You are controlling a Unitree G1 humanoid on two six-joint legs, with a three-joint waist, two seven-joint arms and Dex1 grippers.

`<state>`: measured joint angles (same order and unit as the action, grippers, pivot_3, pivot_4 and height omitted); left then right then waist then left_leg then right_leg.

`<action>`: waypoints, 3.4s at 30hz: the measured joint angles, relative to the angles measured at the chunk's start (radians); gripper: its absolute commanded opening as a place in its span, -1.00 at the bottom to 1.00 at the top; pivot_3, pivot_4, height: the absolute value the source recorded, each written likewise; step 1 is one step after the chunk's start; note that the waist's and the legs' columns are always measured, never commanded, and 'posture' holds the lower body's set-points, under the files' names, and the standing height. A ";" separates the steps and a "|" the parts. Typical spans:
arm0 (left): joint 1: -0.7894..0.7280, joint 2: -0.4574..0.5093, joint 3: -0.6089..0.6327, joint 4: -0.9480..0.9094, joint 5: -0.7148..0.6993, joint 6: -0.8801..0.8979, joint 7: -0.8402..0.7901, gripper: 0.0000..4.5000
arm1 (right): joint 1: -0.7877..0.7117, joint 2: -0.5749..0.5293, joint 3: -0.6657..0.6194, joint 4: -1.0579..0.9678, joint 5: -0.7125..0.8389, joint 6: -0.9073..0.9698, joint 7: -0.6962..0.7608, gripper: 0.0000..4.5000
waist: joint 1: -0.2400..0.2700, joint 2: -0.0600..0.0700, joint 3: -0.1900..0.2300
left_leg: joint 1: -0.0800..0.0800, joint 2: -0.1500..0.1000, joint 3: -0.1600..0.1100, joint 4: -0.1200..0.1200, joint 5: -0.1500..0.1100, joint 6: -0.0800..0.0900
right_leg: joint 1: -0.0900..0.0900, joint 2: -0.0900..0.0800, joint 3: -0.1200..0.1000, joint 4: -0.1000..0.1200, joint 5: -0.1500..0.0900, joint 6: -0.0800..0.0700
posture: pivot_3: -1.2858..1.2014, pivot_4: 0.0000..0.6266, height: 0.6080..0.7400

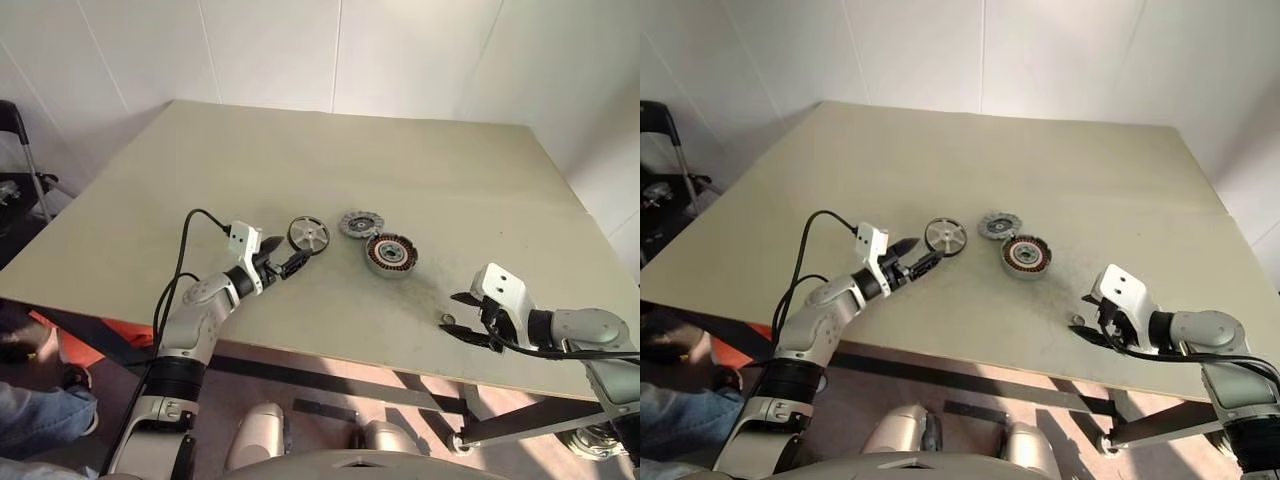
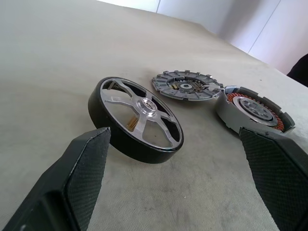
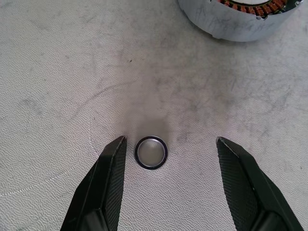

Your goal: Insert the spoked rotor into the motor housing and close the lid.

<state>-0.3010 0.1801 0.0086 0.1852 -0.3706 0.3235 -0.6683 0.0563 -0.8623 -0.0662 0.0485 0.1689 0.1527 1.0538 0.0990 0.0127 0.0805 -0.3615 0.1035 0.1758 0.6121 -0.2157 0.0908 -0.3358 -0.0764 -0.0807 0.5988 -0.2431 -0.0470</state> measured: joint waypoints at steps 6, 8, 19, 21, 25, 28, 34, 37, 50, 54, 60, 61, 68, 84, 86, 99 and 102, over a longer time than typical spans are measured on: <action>0.000 0.003 0.000 0.000 0.000 0.000 0.000 1.00 | 0.001 -0.009 0.000 0.029 0.005 -0.004 0.014 -0.65 | -0.003 0.000 0.000 | 0.002 0.000 0.000 -0.001 -0.001 0.002 | 0.006 0.000 0.000 -0.012 0.000 0.000 | 0.03 -1.00 1.00; 0.000 0.003 -0.001 0.000 0.000 0.001 0.000 1.00 | 0.000 -0.013 0.000 0.033 0.005 -0.004 0.014 -0.71 | -0.003 0.000 0.000 | 0.002 -0.001 0.000 -0.001 -0.002 0.003 | 0.006 -0.001 0.000 -0.014 0.000 0.000 | 0.03 -1.00 1.00; 0.001 0.004 -0.001 0.000 0.000 0.002 0.001 1.00 | -0.084 0.014 -0.001 -0.009 0.045 0.135 -0.014 -0.71 | -0.011 0.001 0.000 | 0.000 -0.002 0.000 -0.003 -0.002 0.003 | 0.002 -0.001 0.000 -0.013 0.000 0.001 | 0.03 -1.00 1.00; 0.001 0.003 -0.005 0.000 0.000 0.002 0.001 1.00 | -0.128 0.038 -0.002 -0.051 0.078 0.182 -0.032 -0.71 | -0.016 0.001 0.000 | -0.001 -0.001 0.000 -0.004 -0.002 0.003 | 0.000 -0.001 0.000 -0.012 0.003 0.004 | 0.03 -1.00 1.00; 0.001 0.002 -0.012 0.000 -0.001 0.003 0.000 1.00 | -0.245 0.096 -0.002 -0.121 0.139 0.288 -0.085 -0.71 | -0.017 0.001 0.000 | -0.001 -0.001 0.000 -0.011 -0.001 0.001 | -0.005 -0.001 0.000 -0.009 0.007 -0.002 | 0.03 -1.00 1.00; -0.002 -0.001 -0.016 0.000 0.000 0.003 0.000 1.00 | -0.324 0.133 0.009 -0.142 0.148 0.337 -0.124 -0.71 | -0.015 0.002 -0.001 | -0.010 -0.001 0.000 -0.015 0.001 -0.001 | -0.016 0.000 0.000 -0.008 0.008 -0.003 | 0.03 -1.00 1.00; -0.009 -0.006 -0.017 0.002 0.000 0.002 0.001 1.00 | -0.443 0.225 0.108 -0.050 0.086 0.354 -0.196 -0.71 | -0.007 0.002 -0.001 | -0.028 -0.001 0.001 -0.008 0.002 0.003 | -0.035 -0.001 0.000 0.007 0.005 -0.007 | 0.03 -1.00 1.00; -0.007 -0.003 -0.014 0.002 0.000 0.002 0.005 1.00 | -0.457 0.241 0.145 -0.018 0.063 0.353 -0.200 -0.71 | 0.000 0.003 -0.001 | -0.027 -0.001 0.000 -0.008 0.001 0.000 | -0.034 -0.001 0.000 0.007 0.005 -0.007 | 0.03 -1.00 1.00; 0.007 0.001 -0.013 -0.004 0.000 0.001 0.018 1.00 | -0.457 0.244 0.190 0.026 0.013 0.334 -0.188 -0.71 | -0.003 0.002 -0.001 | -0.017 0.000 0.000 -0.007 0.003 -0.006 | -0.026 -0.001 0.001 0.008 0.005 -0.007 | 0.03 -1.00 1.00; 0.007 0.001 -0.014 -0.004 0.000 0.001 0.018 1.00 | -0.471 0.250 0.190 0.056 0.004 0.328 -0.195 -0.71 | -0.004 0.002 -0.001 | -0.018 0.000 0.000 -0.007 0.003 -0.005 | -0.027 -0.001 0.001 0.008 0.005 -0.007 | 0.03 -1.00 1.00; 0.007 0.000 -0.015 -0.004 0.000 0.001 0.019 1.00 | -0.475 0.250 0.192 0.098 -0.013 0.293 -0.196 -0.71 | -0.002 0.002 -0.001 | -0.018 0.000 0.000 -0.007 0.003 -0.005 | -0.026 -0.001 0.001 0.008 0.005 -0.007 | 0.03 -1.00 1.00; 0.007 0.000 -0.015 -0.004 0.000 0.001 0.019 1.00 | -0.475 0.250 0.192 0.099 -0.013 0.291 -0.195 -0.71 | -0.003 0.002 -0.001 | -0.018 0.000 0.000 -0.007 0.003 -0.005 | -0.026 -0.001 0.001 0.008 0.005 -0.007 | 0.03 -1.00 1.00; 0.007 0.001 -0.014 -0.004 0.000 0.001 0.023 1.00 | -0.477 0.249 0.192 0.099 -0.017 0.291 -0.183 -0.11 | -0.003 0.002 -0.001 | -0.018 0.000 0.000 -0.007 0.003 -0.005 | -0.026 -0.001 0.001 0.008 0.005 -0.007 | 0.03 -1.00 1.00; 0.007 -0.001 -0.014 -0.004 0.000 -0.001 0.024 1.00 | -0.483 0.250 0.186 0.097 -0.024 0.272 -0.205 0.98 | -0.003 0.002 -0.001 | -0.017 0.000 0.000 -0.007 0.003 -0.005 | -0.026 -0.001 0.001 0.009 0.005 -0.007 | 0.03 -1.00 1.00; 0.007 -0.004 -0.011 -0.004 -0.001 0.000 0.034 1.00 | -0.484 0.263 0.176 0.086 -0.009 0.270 -0.206 0.98 | -0.003 0.002 -0.001 | -0.017 0.000 0.000 -0.007 0.003 -0.005 | -0.026 -0.001 0.001 0.009 0.005 -0.007 | 0.03 -1.00 1.00; -0.030 -0.081 0.149 0.010 -0.159 0.226 0.173 1.00 | -0.546 0.299 0.089 -0.006 0.071 0.314 -0.236 0.98 | -0.003 0.002 -0.001 | -0.018 0.000 0.000 -0.005 0.003 -0.005 | -0.026 -0.001 0.001 0.010 0.005 -0.007 | 0.03 -1.00 1.00; -0.046 -0.111 0.208 0.013 -0.240 0.316 0.207 1.00 | -0.545 0.299 0.088 -0.006 0.072 0.318 -0.241 0.98 | -0.003 0.002 -0.001 | -0.018 0.000 0.000 -0.005 0.003 -0.005 | -0.026 -0.001 0.001 0.010 0.005 -0.007 | 0.03 -1.00 1.00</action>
<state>-0.3473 0.0694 0.2170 0.1982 -0.6110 0.6397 -0.4615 -0.4885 -0.5628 0.0221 0.0421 0.2410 0.4703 0.8132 0.0961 0.0148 0.0795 -0.3793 0.1032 0.1762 0.6071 -0.2127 0.0856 -0.3620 -0.0775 -0.0797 0.6088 -0.2378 -0.0544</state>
